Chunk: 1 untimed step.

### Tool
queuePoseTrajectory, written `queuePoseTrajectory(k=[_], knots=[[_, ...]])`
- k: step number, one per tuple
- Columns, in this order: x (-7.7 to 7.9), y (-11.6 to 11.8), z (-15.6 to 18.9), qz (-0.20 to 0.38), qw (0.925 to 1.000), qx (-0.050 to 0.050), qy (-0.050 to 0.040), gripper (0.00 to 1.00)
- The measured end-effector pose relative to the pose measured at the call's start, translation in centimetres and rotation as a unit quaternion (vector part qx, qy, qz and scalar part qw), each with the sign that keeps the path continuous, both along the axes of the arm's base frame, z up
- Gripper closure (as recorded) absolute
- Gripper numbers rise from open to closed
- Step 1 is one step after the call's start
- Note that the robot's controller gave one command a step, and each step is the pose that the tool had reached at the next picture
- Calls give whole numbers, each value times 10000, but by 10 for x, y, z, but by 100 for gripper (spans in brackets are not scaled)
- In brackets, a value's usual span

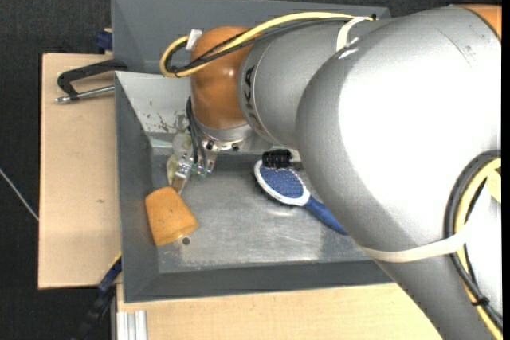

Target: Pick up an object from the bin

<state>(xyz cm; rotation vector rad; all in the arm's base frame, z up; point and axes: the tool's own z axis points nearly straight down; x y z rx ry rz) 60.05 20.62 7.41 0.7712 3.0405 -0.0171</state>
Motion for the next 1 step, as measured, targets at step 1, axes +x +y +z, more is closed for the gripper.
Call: queuePoseTrajectory(k=[1], knots=[[-3,16,0,269,9996,52,-18,0]])
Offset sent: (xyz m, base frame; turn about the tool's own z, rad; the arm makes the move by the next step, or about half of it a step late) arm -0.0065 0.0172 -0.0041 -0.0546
